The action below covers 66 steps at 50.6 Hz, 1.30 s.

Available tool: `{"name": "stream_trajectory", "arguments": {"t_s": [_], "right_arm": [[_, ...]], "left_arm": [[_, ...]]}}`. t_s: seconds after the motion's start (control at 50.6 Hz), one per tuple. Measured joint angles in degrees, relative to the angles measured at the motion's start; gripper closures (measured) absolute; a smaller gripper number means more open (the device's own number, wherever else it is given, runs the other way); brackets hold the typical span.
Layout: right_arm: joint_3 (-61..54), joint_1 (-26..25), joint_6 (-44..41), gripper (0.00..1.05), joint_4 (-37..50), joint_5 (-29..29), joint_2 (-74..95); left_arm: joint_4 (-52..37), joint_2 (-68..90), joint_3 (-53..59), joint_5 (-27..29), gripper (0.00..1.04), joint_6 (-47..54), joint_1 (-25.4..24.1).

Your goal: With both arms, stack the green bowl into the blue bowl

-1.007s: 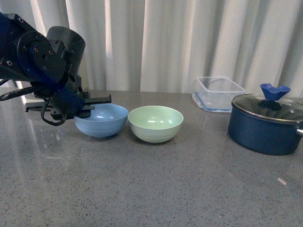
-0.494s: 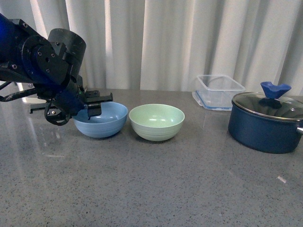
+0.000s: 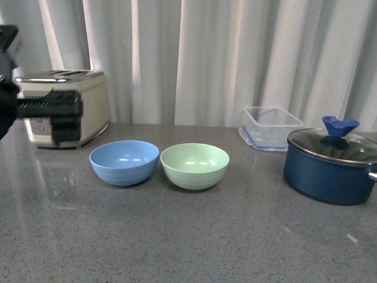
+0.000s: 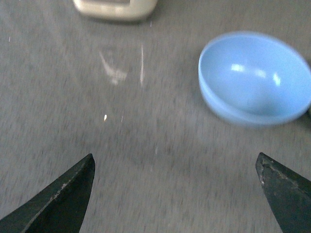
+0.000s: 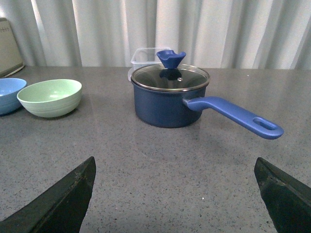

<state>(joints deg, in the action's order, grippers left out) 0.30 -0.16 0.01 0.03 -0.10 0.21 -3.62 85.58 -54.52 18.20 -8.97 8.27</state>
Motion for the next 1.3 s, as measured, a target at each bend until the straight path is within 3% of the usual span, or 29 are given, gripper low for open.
{"name": "stream_trajectory", "arguments": {"t_s": [0.118,0.237,0.257,0.336,0.415,0.513,0.671,0.731,0.829,1.303], "right_arm": [[0.00,0.00,0.00,0.10,0.00,0.02,0.00],[0.00,0.00,0.00,0.10,0.00,-0.04,0.00],[0.00,0.00,0.00,0.10,0.00,-0.02,0.00],[0.00,0.00,0.00,0.10,0.00,0.02,0.00],[0.00,0.00,0.00,0.10,0.00,0.02,0.00],[0.00,0.00,0.00,0.10,0.00,0.02,0.00],[0.00,0.00,0.00,0.10,0.00,0.02,0.00],[0.00,0.00,0.00,0.10,0.00,0.02,0.00],[0.00,0.00,0.00,0.10,0.00,0.02,0.00],[0.00,0.00,0.00,0.10,0.00,0.02,0.00]], "left_arm": [[8.44,-18.14,18.86,0.63,0.07,-3.13,2.58],[9.42,-24.13,23.28,0.28,0.07,-4.42,3.32],[6.01,-24.04,24.39,-1.07,0.09,-3.19,2.95],[-19.96,-24.50,34.40,-8.31,0.25,2.80,1.25],[-33.57,-26.32,40.26,-10.29,0.38,5.42,0.55],[-39.58,-30.25,42.73,-10.99,0.54,7.19,-0.83],[-37.38,-36.65,47.45,-13.18,0.90,8.09,-2.99],[-36.00,-39.30,48.50,-16.94,1.02,8.31,-5.31],[-33.51,-43.54,49.94,-17.75,1.01,8.52,-8.00],[-24.37,-57.44,53.31,-18.10,1.01,8.57,-8.13]]}}
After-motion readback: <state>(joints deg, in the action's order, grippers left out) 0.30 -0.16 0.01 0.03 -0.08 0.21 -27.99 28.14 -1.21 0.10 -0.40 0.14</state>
